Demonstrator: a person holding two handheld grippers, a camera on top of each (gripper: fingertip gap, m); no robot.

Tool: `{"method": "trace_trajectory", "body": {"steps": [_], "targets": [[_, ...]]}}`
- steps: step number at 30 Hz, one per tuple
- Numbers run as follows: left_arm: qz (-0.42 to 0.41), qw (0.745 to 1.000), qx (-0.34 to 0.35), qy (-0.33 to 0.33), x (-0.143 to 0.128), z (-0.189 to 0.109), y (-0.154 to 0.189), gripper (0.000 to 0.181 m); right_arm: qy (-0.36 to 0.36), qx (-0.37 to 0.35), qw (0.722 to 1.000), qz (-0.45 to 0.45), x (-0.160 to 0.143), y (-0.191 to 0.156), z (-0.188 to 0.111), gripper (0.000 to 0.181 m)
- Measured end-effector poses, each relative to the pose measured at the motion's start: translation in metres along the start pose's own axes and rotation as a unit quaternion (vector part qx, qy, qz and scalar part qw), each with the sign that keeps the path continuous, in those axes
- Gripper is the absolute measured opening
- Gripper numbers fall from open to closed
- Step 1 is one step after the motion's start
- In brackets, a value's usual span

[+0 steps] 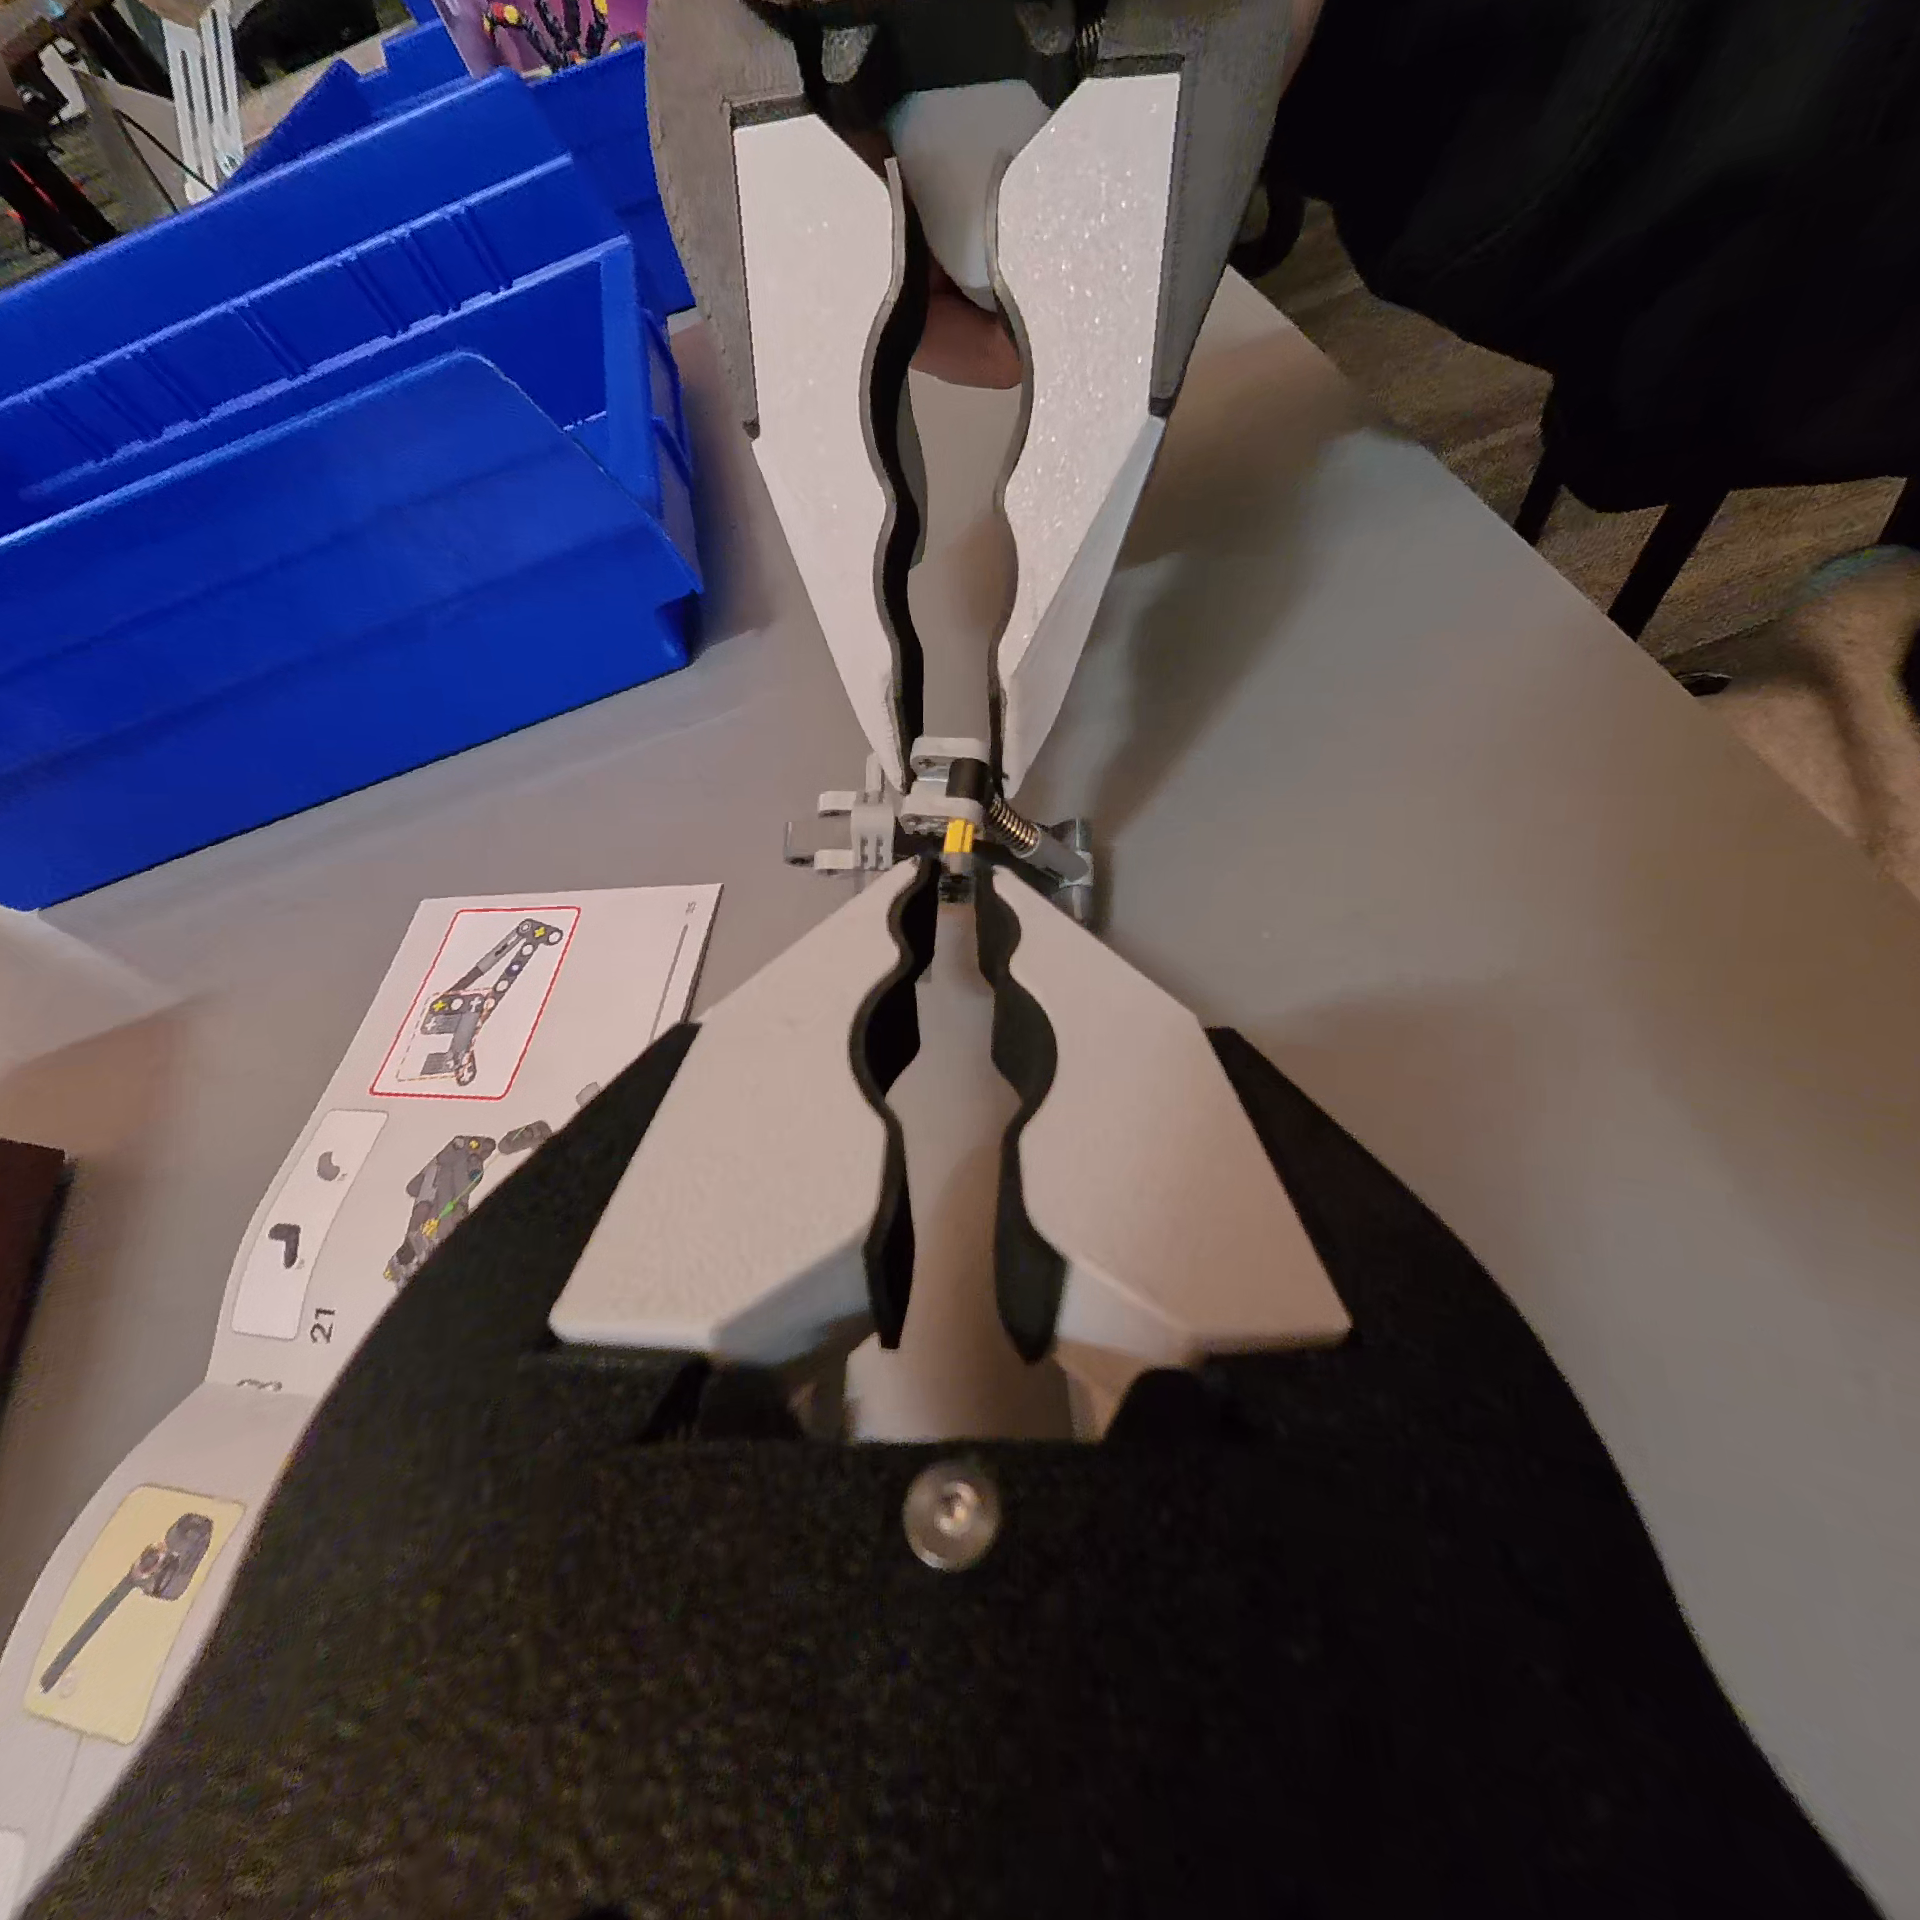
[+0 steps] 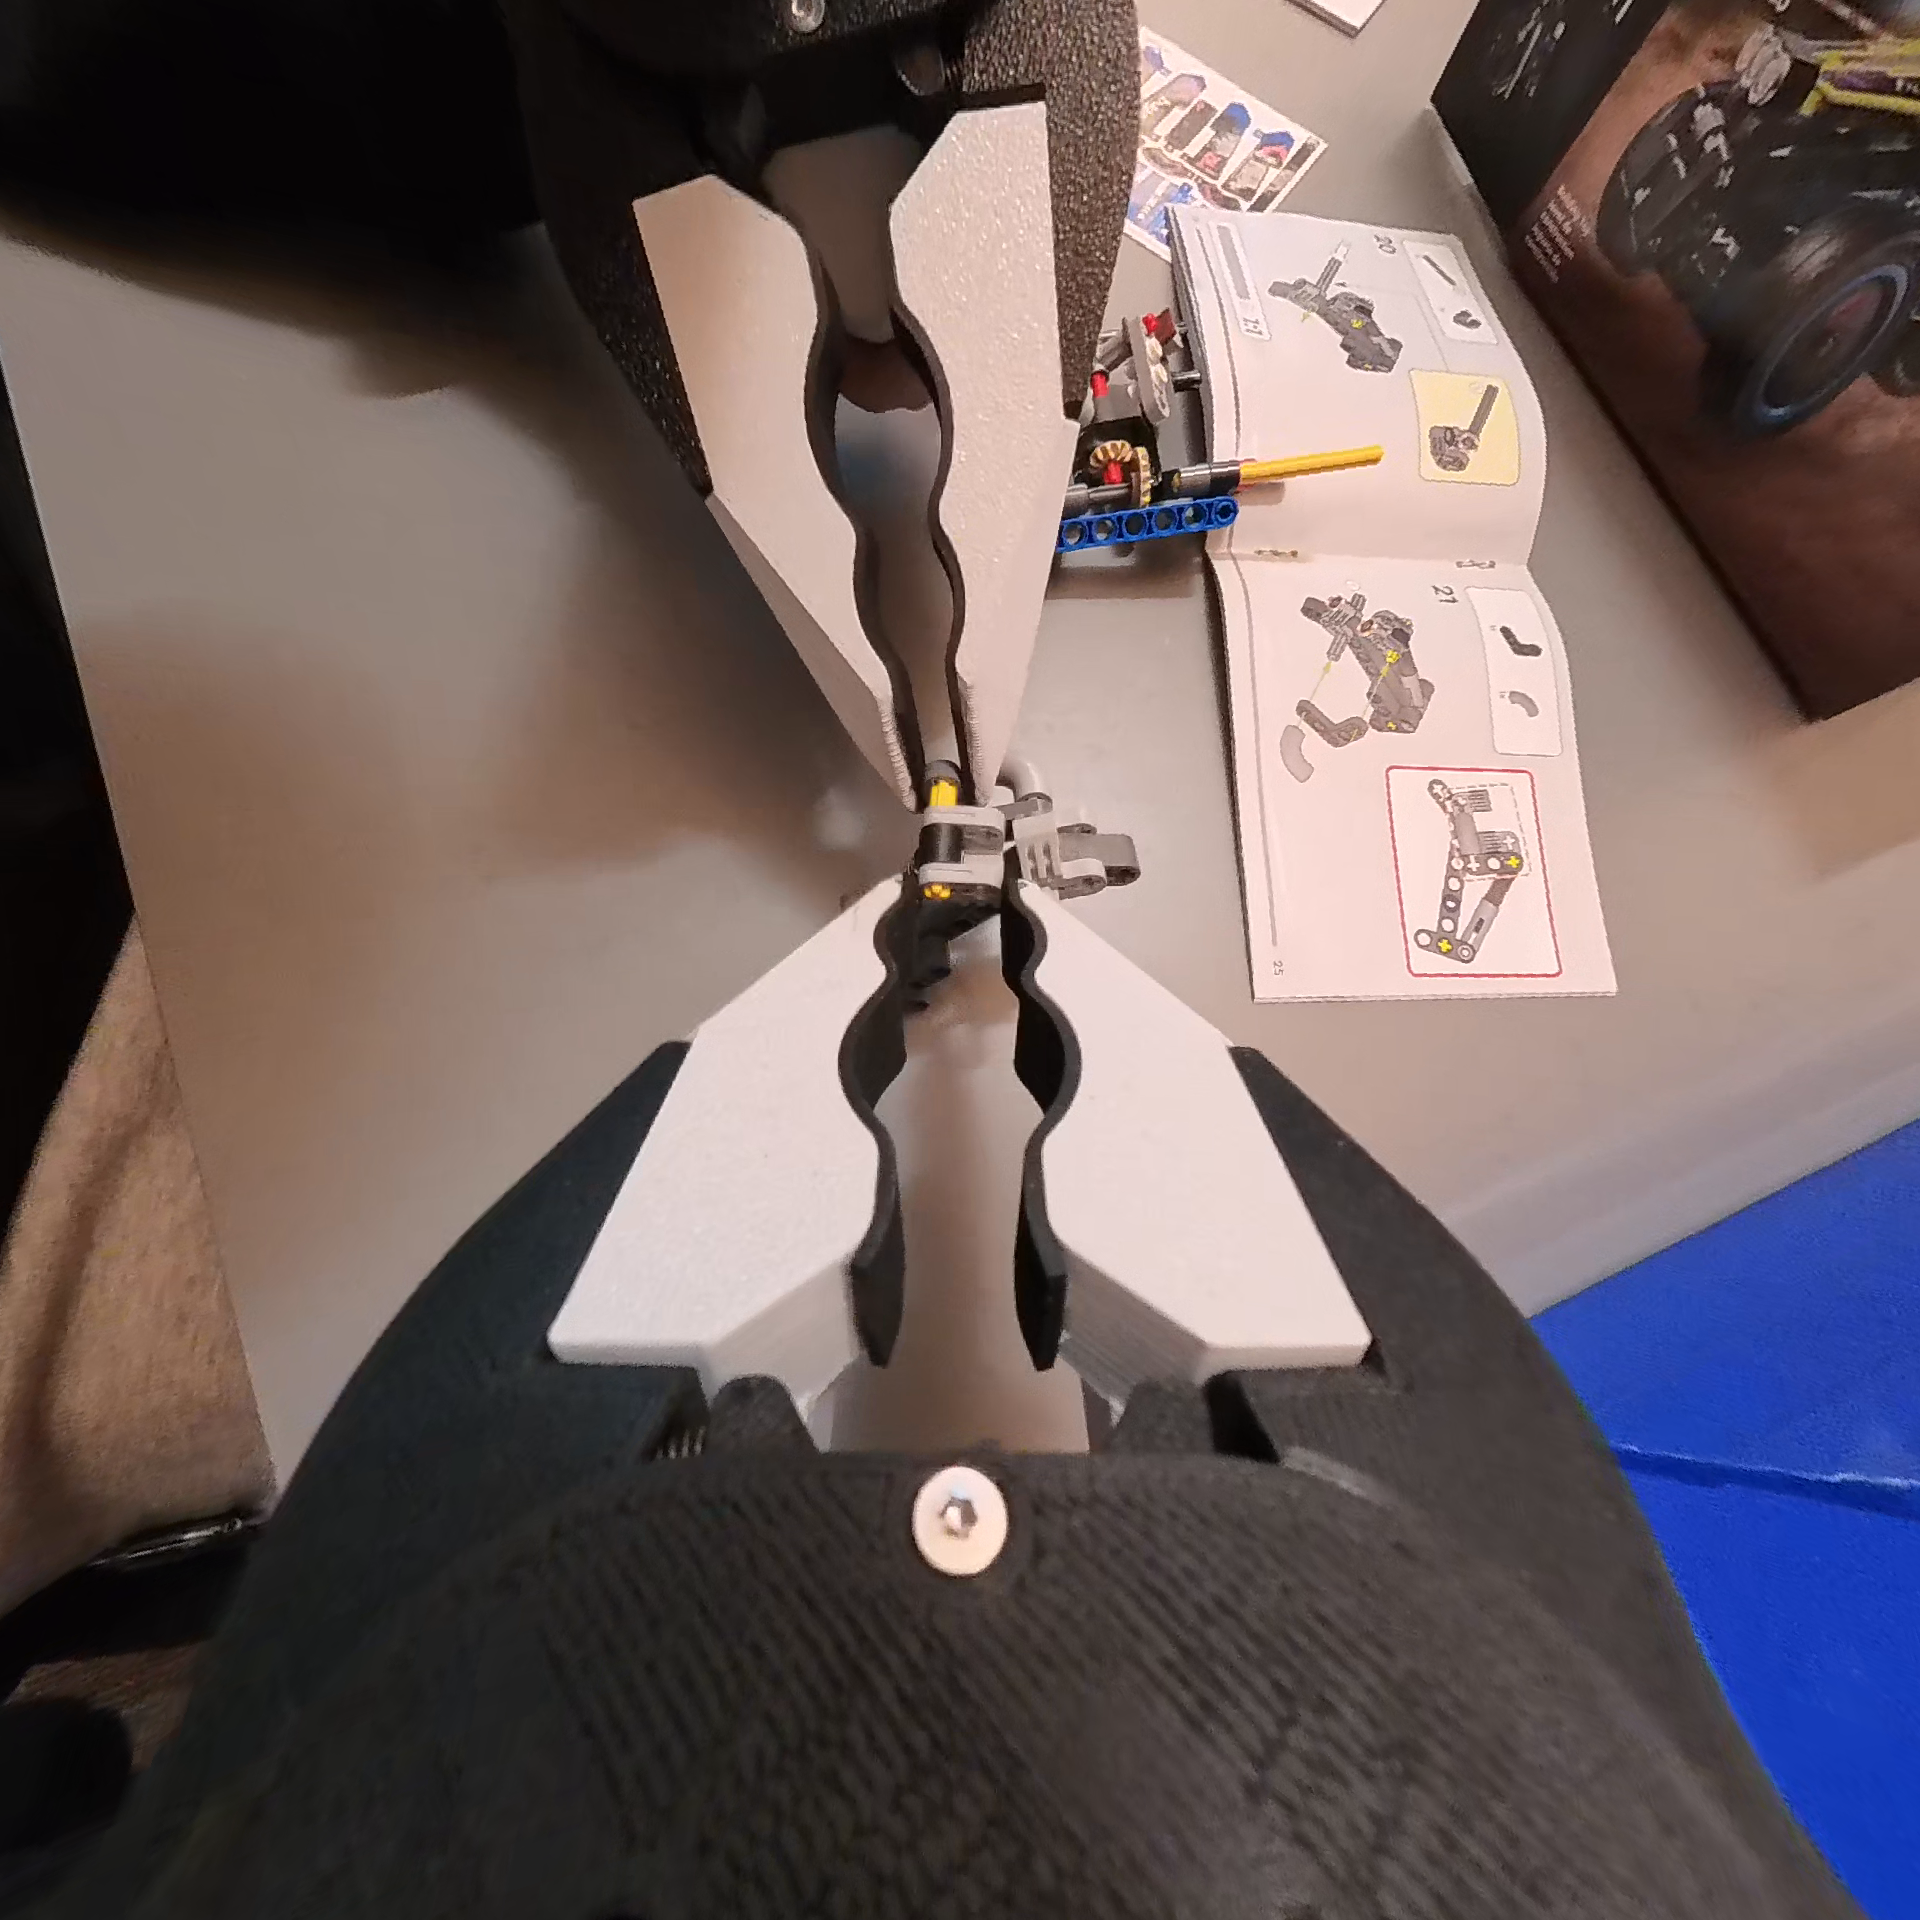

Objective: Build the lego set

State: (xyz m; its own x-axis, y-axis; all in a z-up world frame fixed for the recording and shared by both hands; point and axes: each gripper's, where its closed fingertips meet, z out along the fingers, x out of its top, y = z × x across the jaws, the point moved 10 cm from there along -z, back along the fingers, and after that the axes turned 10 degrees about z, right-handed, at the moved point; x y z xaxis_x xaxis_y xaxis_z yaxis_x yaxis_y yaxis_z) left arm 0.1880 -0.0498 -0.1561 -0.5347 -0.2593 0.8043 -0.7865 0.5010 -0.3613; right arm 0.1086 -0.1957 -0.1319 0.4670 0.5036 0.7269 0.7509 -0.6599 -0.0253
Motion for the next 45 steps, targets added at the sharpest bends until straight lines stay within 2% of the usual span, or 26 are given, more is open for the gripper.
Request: {"method": "trace_trajectory", "body": {"steps": [8, 18, 24, 32, 33, 35, 45], "targets": [[-0.006, 1.0, 0.007, 0.013, 0.0, 0.002, 0.0, 0.004, 0.001, -0.007, 1.0, -0.027, -0.002, 0.0, -0.001, 0.014], [-0.061, 0.996, -0.001, 0.062, -0.007, -0.001, -0.005, 0.004, 0.04, 0.019, 0.999, -0.01, -0.009, 0.009, 0.002, 0.014], [-0.067, 0.996, 0.007, 0.055, -0.008, -0.002, -0.007, 0.004, 0.046, 0.014, 0.999, 0.01, -0.009, 0.012, 0.004, 0.014], [-0.058, 0.997, 0.015, 0.048, -0.008, -0.002, -0.007, 0.004, 0.069, 0.031, 0.995, 0.062, -0.011, 0.014, 0.005, 0.029], [-0.059, 0.997, 0.014, 0.049, -0.008, -0.002, -0.007, 0.004, 0.075, 0.034, 0.995, 0.065, -0.011, 0.014, 0.005, 0.029], [-0.058, 0.997, 0.015, 0.049, -0.008, -0.003, -0.007, 0.004, 0.087, 0.034, 0.993, 0.069, -0.011, 0.015, 0.006, 0.017], [-0.079, 0.995, 0.009, 0.056, -0.011, -0.005, -0.009, 0.004, 0.091, 0.017, 0.996, 0.019, -0.011, 0.012, 0.006, 0.013]]}}
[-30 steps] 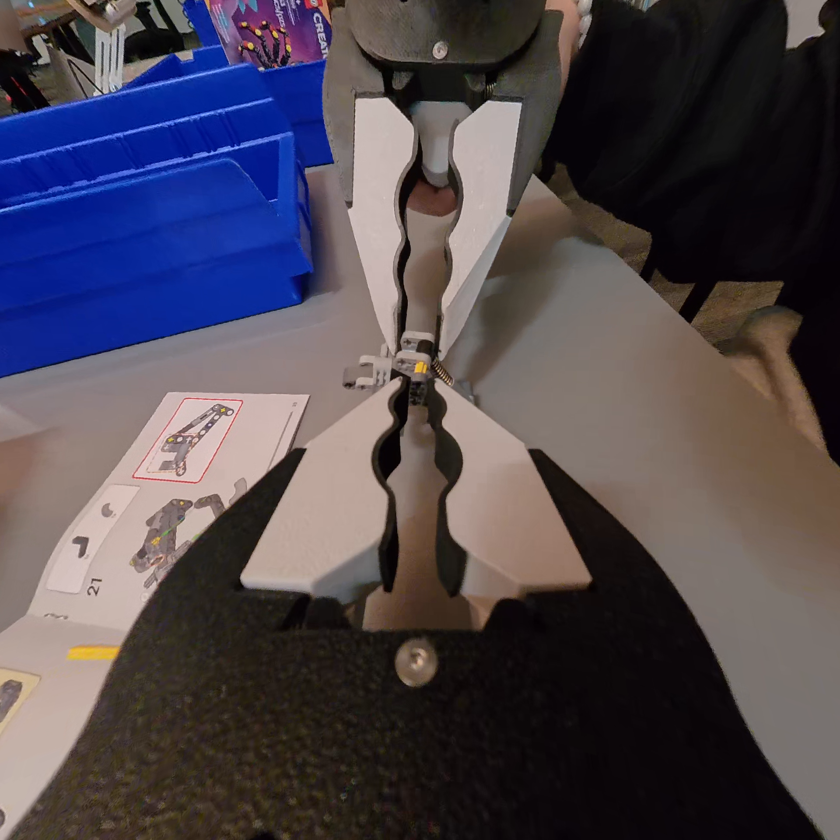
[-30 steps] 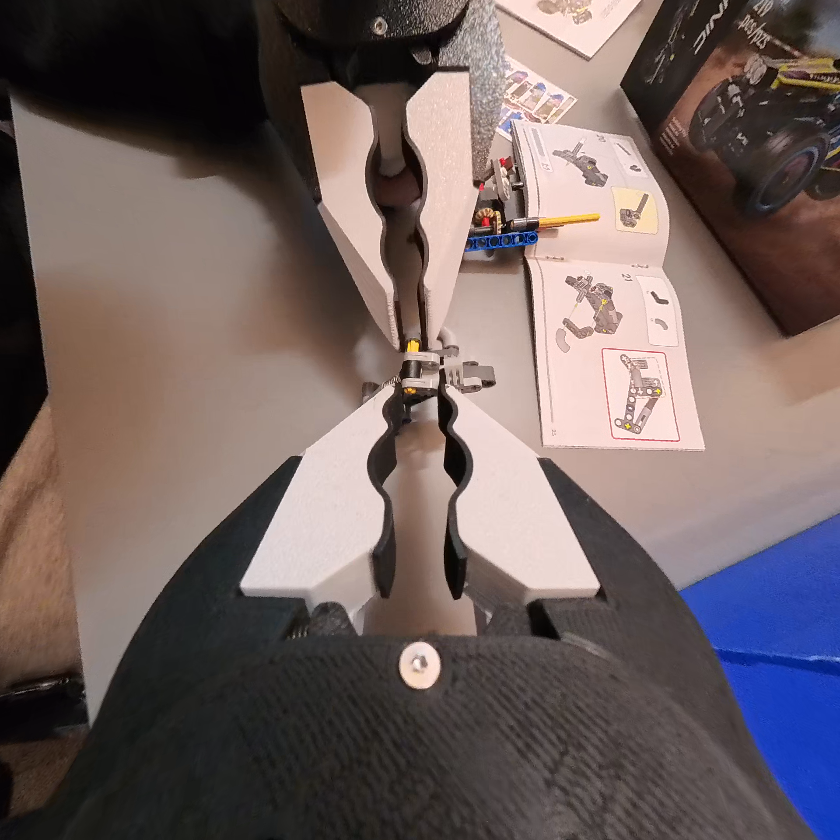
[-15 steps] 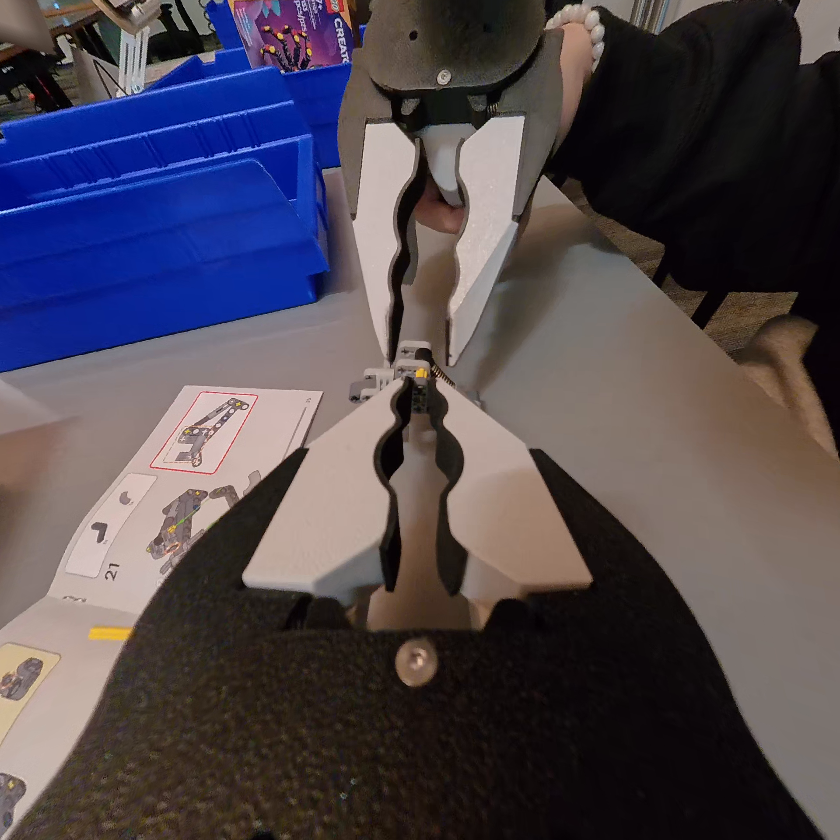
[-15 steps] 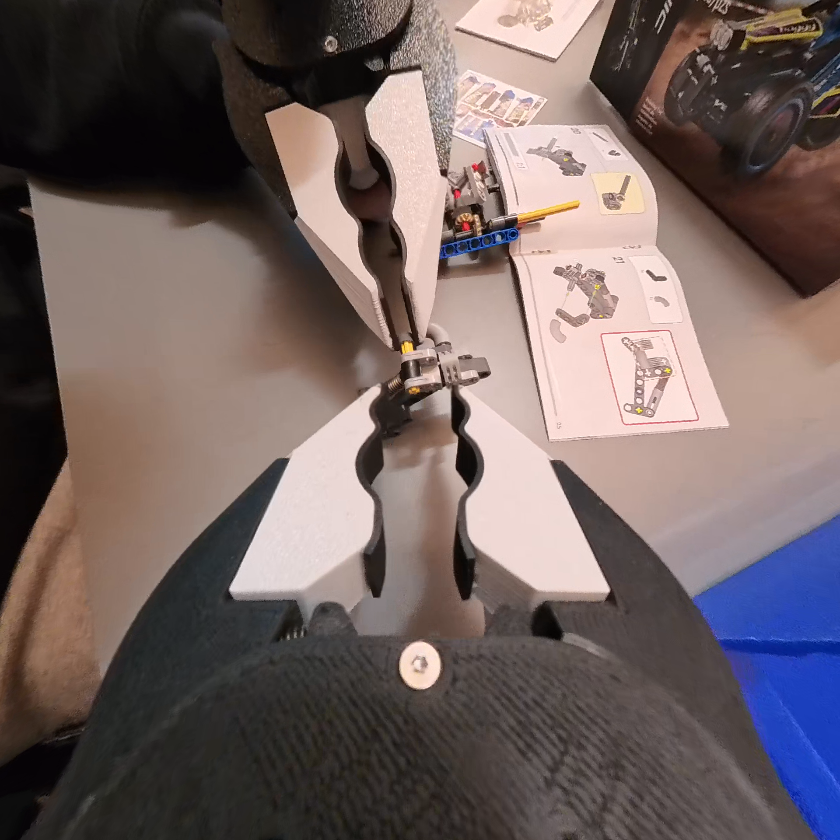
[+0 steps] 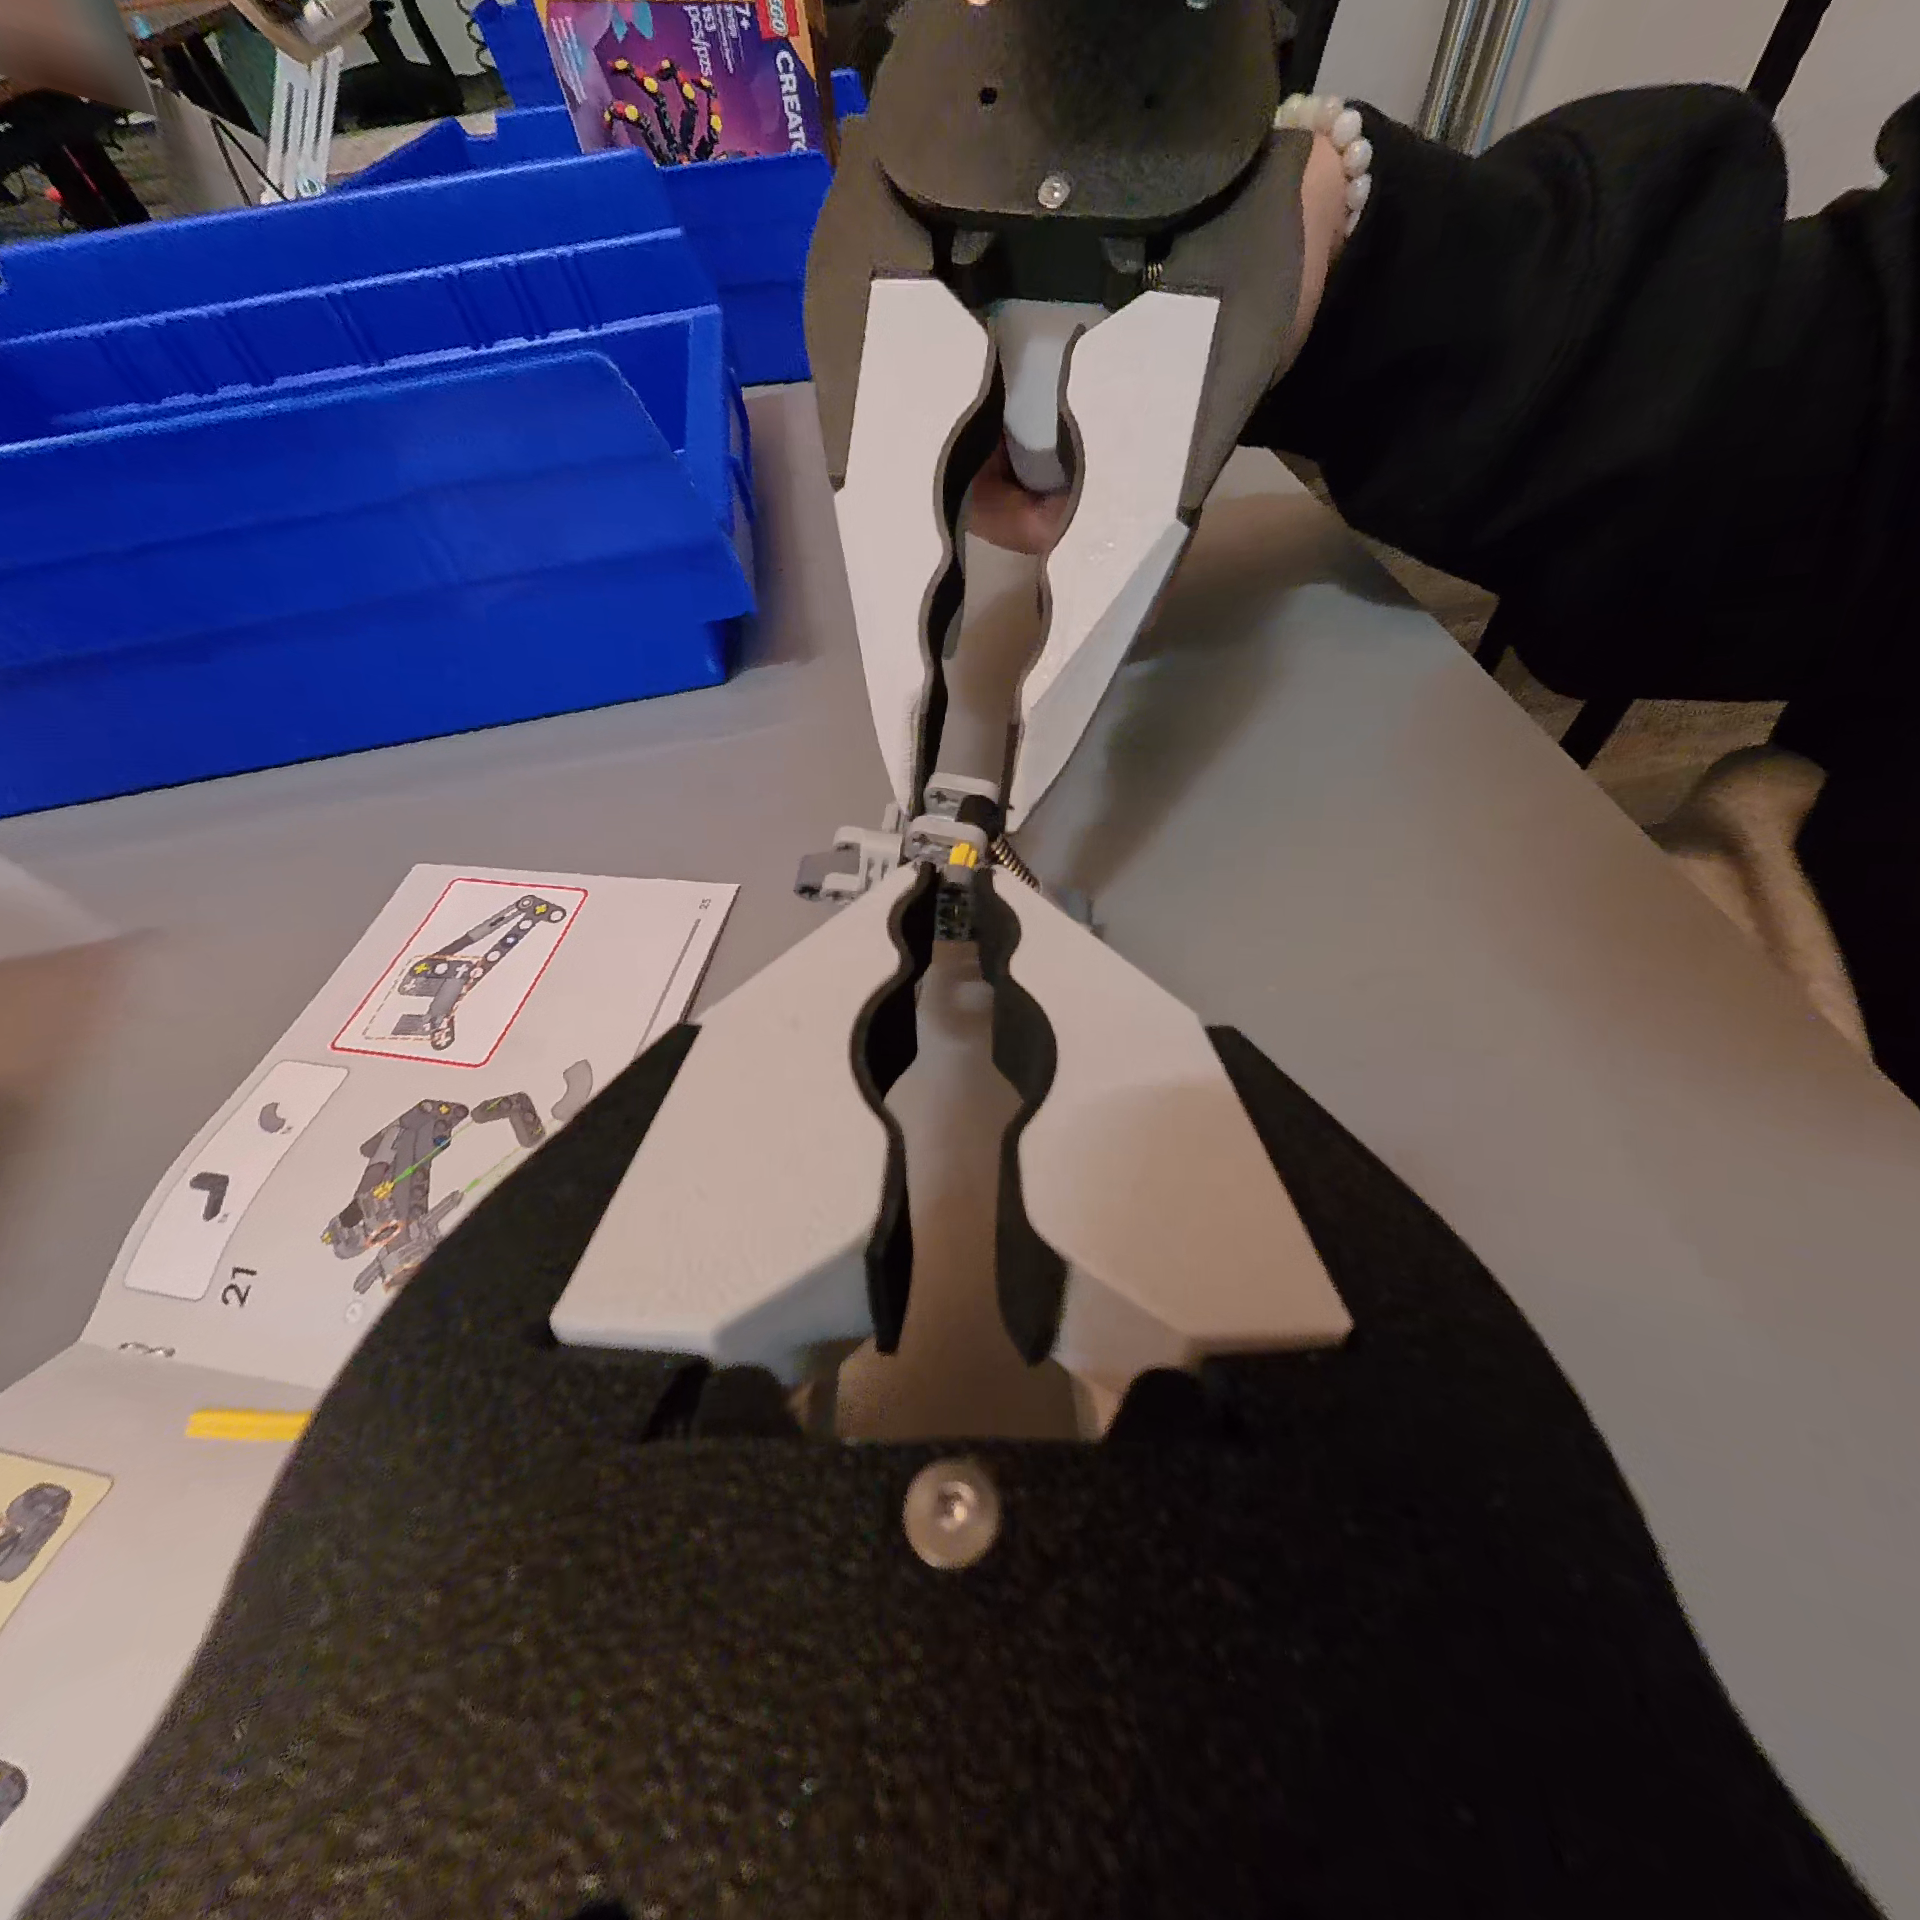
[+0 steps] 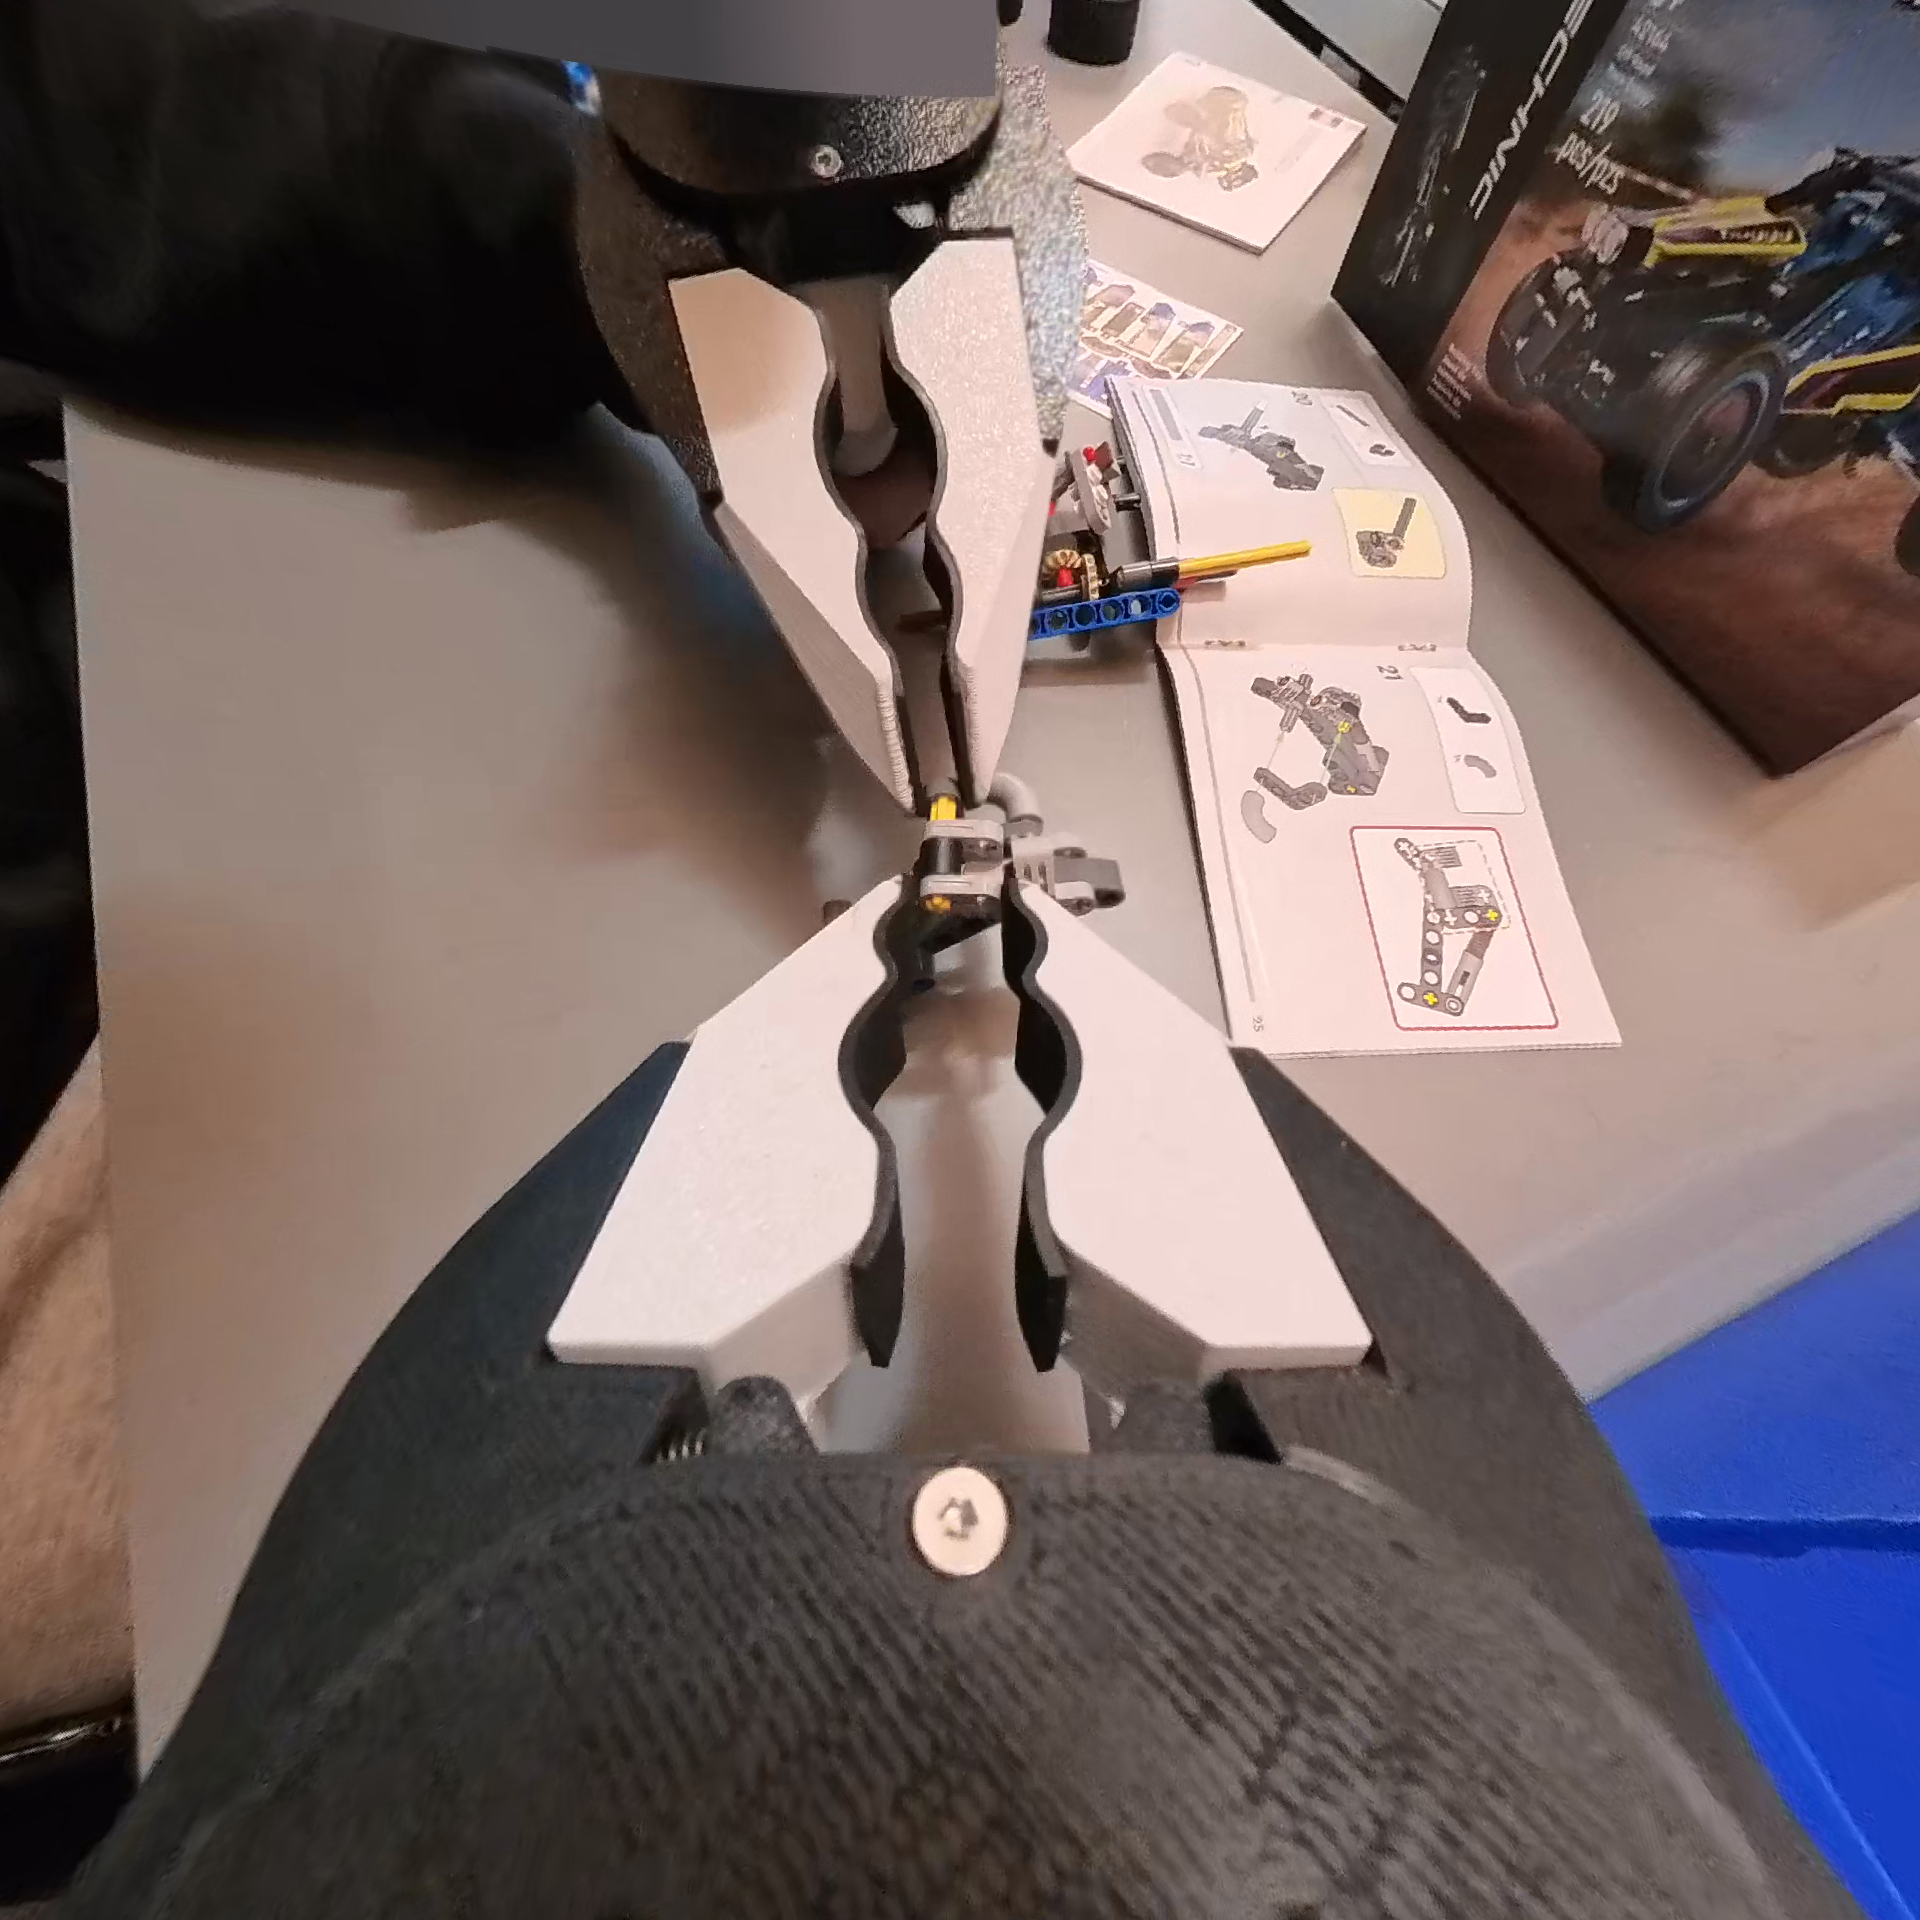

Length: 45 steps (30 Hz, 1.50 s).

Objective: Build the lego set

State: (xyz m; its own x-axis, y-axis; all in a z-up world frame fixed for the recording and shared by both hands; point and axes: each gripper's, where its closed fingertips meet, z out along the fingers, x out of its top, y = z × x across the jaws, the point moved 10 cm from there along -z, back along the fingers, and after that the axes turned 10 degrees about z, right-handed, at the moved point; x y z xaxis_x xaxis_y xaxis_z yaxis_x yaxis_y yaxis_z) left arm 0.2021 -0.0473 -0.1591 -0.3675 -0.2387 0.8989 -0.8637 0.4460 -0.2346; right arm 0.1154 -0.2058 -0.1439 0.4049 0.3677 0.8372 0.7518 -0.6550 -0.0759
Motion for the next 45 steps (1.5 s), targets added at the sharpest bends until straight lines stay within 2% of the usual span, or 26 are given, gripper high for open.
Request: {"method": "trace_trajectory", "body": {"steps": [11, 22, 28, 45], "targets": [[-0.011, 1.0, -0.014, -0.008, -0.0028, -0.0021, -0.0021, 0.005, 0.011, 0.008, 1.0, -0.009, -0.001, 0.0017, 0.0028, 0.013], [0.056, 0.997, 0.034, -0.036, 0.0009, -0.0009, 0.0019, 0.004, 0.03, 0.008, 0.999, 0.035, -0.0035, 0.006, 0.0035, 0.015], [0.074, 0.995, 0.044, -0.053, 0.0044, 0.0008, 0.0045, 0.004, 0.036, 0.007, 0.999, 0.024, -0.004, 0.0074, 0.0042, 0.016], [0.064, 0.996, 0.052, -0.03, -0.0003, -0.0003, 0.0035, 0.004, 0.028, -0.009, 0.999, -0.015, -0.0018, 0.0054, 0.0039, 0.015]]}}
